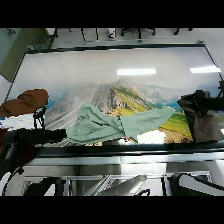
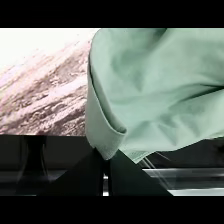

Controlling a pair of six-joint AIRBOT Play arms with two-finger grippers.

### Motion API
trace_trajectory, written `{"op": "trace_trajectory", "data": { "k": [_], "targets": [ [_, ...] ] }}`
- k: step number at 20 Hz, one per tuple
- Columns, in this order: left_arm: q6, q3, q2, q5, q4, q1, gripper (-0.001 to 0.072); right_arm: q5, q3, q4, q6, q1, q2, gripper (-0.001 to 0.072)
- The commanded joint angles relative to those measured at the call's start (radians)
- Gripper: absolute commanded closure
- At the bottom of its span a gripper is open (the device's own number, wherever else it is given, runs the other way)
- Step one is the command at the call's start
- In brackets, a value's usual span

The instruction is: Fold the shirts.

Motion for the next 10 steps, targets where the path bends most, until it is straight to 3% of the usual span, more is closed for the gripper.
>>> {"op": "trace_trajectory", "data": {
  "k": [1, 5, 10],
  "targets": [
    [0.028, -0.003, -0.023, -0.026, -0.017, 0.004, 0.0695, -0.109, -0.139, -0.154, 0.073, 0.022, 0.101, 0.0332],
    [0.032, -0.002, -0.101, -0.033, -0.016, 0.005, 0.0694, 0.034, -0.395, -0.146, 0.068, 0.09, 0.157, 0.0348],
    [0.032, -0.003, -0.139, -0.032, -0.016, 0.005, 0.0695, 0.199, -0.442, 0.083, -0.031, 0.258, 0.047, 0.0349]
  ]
}}
